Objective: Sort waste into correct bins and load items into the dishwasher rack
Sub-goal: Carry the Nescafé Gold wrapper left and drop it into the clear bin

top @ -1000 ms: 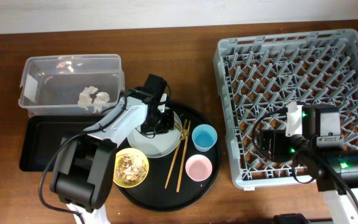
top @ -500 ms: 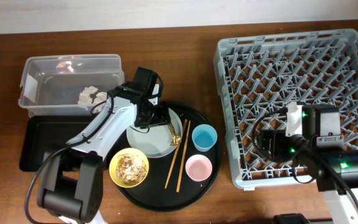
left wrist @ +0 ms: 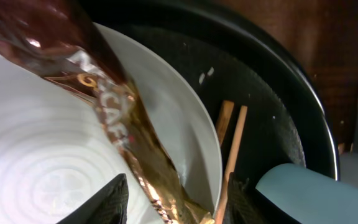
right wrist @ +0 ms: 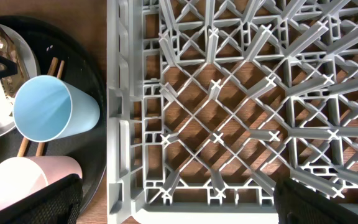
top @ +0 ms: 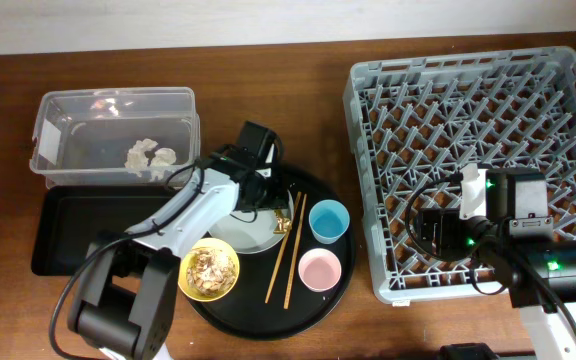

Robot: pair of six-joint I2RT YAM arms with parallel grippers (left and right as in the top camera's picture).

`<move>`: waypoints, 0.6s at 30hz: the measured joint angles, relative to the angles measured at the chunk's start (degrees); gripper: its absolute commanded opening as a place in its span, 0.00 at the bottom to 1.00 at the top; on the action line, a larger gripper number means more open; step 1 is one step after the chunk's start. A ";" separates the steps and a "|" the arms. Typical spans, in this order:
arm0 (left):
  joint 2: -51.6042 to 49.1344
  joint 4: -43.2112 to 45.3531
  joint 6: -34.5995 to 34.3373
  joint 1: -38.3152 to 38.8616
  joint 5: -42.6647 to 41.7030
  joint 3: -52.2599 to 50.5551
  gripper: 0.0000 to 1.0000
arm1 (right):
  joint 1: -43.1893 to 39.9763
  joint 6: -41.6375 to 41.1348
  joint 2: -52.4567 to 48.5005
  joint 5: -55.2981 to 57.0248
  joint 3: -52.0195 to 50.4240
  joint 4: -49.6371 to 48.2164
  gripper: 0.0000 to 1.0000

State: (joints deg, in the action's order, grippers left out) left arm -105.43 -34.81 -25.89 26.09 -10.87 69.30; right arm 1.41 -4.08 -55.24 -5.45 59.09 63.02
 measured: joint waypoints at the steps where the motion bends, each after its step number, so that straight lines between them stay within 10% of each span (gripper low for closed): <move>1: -0.07 -0.04 -0.11 0.52 0.66 -0.13 0.42 | 0.00 0.00 0.00 0.00 0.00 0.00 0.99; 7: -2.34 -0.09 -0.20 1.33 2.38 -0.22 0.03 | 0.00 0.02 0.00 0.00 0.00 0.02 0.99; 18: -1.36 -6.51 -0.55 0.76 5.57 0.13 0.00 | 0.00 0.00 0.00 0.00 0.00 0.02 0.99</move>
State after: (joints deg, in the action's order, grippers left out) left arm -106.78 -41.32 -26.44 26.85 -5.30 69.43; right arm 1.41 -4.08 -55.24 -5.45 59.09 63.05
